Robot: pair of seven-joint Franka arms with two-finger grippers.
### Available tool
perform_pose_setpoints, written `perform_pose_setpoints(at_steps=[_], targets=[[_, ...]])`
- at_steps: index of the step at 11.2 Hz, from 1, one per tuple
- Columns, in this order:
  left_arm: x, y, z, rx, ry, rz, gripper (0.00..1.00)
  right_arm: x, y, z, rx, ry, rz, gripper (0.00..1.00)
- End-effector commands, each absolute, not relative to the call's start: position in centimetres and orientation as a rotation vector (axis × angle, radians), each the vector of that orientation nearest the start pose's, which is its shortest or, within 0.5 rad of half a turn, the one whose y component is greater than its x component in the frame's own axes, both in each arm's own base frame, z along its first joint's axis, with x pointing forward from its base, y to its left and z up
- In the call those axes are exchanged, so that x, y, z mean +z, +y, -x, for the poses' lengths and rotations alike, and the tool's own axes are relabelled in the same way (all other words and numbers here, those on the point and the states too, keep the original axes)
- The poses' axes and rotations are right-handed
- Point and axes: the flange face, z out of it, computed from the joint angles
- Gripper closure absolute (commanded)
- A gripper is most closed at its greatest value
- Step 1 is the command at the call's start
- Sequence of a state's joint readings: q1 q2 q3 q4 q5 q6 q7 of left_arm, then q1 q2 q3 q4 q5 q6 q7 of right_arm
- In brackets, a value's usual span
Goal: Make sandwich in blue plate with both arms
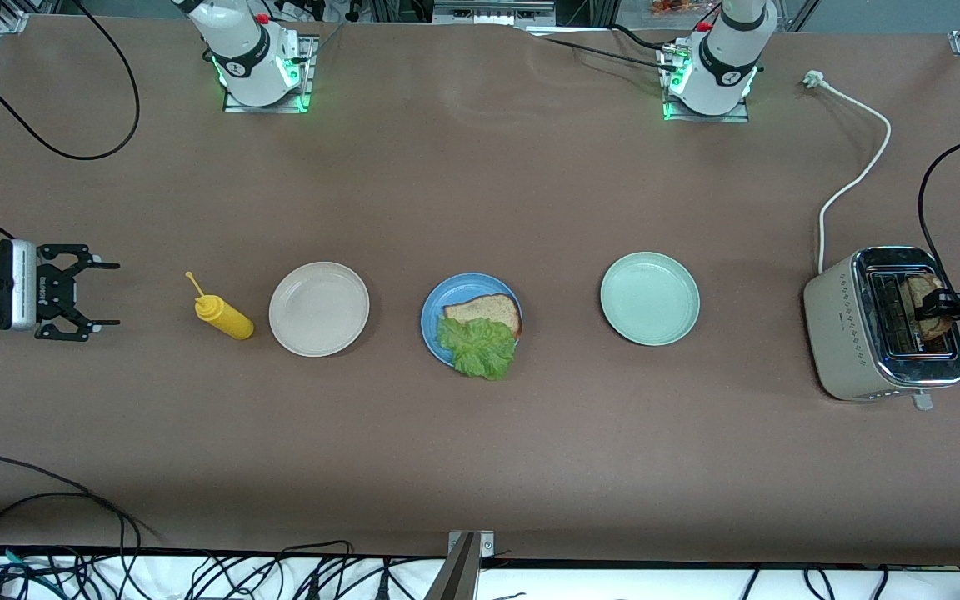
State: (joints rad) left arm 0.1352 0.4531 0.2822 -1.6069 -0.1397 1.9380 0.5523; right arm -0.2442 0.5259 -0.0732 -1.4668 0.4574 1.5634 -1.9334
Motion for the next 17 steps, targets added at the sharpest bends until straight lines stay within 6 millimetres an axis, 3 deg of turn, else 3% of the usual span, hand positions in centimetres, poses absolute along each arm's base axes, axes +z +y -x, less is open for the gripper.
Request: perform_pose_setpoints(at_steps=[1,2,5,7,10,14,17], targets=[[38.1,24.5,-61.7,0.121,0.177,3.205,0.9,42.4,-12.0,-63.0,-0.082,-1.649,2.119,0.0],[38.7,24.3,-61.7,0.115,0.185,3.2,1.0,43.9,-11.2,-62.7,-0.042,-1.577,2.196,0.0],[41.4,23.6,-62.9,0.043,0.21,3.18,1.0,47.8,-7.9,-62.1,0.071,-1.294,2.464,0.0],[43.4,23.2,-63.8,-0.014,0.229,3.165,1.0,49.3,-5.8,-62.0,0.135,-1.044,2.631,0.0],[47.1,21.8,-64.8,-0.112,0.266,3.137,1.0,49.9,-3.4,-62.3,0.17,-0.694,2.824,0.0],[52.1,20.2,-63.8,-0.127,0.302,3.167,1.0,51.0,0.4,-62.2,0.203,-0.422,2.973,0.0],[55.4,16.3,-62.8,-0.113,0.391,3.189,1.0,51.5,3.1,-61.4,0.239,-0.227,3.075,0.0]])
